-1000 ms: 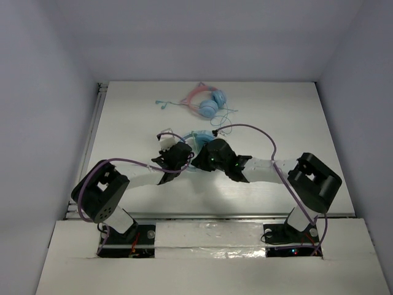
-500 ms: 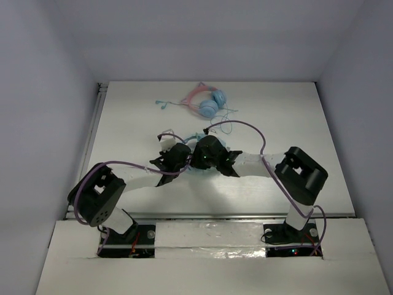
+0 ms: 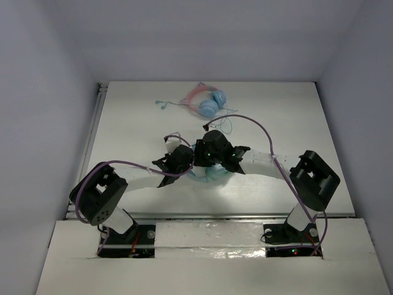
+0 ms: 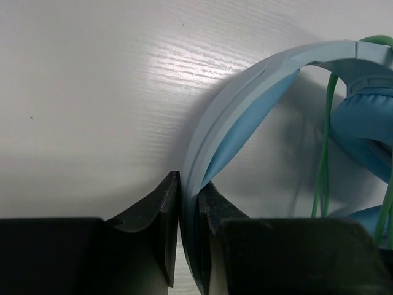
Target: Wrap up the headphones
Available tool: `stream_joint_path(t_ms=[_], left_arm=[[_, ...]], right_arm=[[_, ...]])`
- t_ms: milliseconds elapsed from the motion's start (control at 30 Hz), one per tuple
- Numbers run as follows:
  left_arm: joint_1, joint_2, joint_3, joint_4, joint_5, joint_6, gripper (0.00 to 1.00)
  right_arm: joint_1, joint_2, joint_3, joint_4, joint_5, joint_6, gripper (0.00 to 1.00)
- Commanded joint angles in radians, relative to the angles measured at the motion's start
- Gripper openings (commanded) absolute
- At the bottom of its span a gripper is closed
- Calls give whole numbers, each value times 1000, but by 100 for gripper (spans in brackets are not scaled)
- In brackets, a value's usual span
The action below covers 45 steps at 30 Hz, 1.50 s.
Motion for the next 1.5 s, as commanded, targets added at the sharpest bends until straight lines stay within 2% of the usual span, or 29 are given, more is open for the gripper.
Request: stream_joint_path(t_ms=[0,100,433,533,567,633,667,700,767,867,900,933,967,1000,1100,1167,1200,1233,1333,1367,1400,1467], left_arm=[[-3,13,34,32,44,-13,0],[-3,25,33,31,39,-13,0],[-3,31,66,-15,0,-1,0],[-3,48,76,-17,-2,5,0],[-3,51,79,-17,-2,7,0],[-3,62,88,-24,-10,13,0],[-3,64,89,-28,-14,14,3],[-3,65,91,-29,-20,22,14],[-3,67,96,-47,-46,24,26],[6,38,94,-64,-74,27,38],[6,24,94,-70,-79,27,50],[6,-10,94,-81,-95,30,57],[6,-30,94,-87,-103,36,68],[6,-53,99,-95,-111,40,72],[6,-146,123,-139,-138,70,78],[6,-241,137,-156,-142,91,79],[6,-276,143,-159,-139,115,79],[6,-348,149,-166,-137,131,79],[6,-490,169,-182,-129,185,85],[6,-523,174,-187,-126,194,89],[6,-559,175,-187,-122,208,90],[6,-642,191,-193,-126,228,91]], right_arm=[[-6,3,74,38,70,-28,33],[-15,-1,90,89,101,-16,35],[-58,-72,84,23,351,-79,32],[-72,-104,51,12,371,-94,23],[-83,-125,44,12,375,-102,12],[-92,-155,18,15,377,-114,6],[-92,-168,11,12,380,-125,2],[-92,-196,8,9,381,-131,0],[-92,-222,1,3,375,-151,0],[-101,-268,-19,-35,380,-158,1],[-101,-283,-28,-39,397,-160,2],[-112,-321,-38,-42,401,-161,3],[-122,-346,-54,-46,406,-168,6],[-123,-372,-62,-46,412,-174,8],[-132,-498,-87,-49,438,-204,21],[-132,-617,-102,-51,455,-221,29],[-132,-659,-114,-55,482,-238,39],[-132,-702,-119,-63,499,-244,44],[-132,-887,-151,-89,585,-281,66],[-132,-935,-163,-91,616,-290,90],[-132,-1019,-177,-91,680,-280,97],[-132,-1098,-240,-59,736,-243,100]])
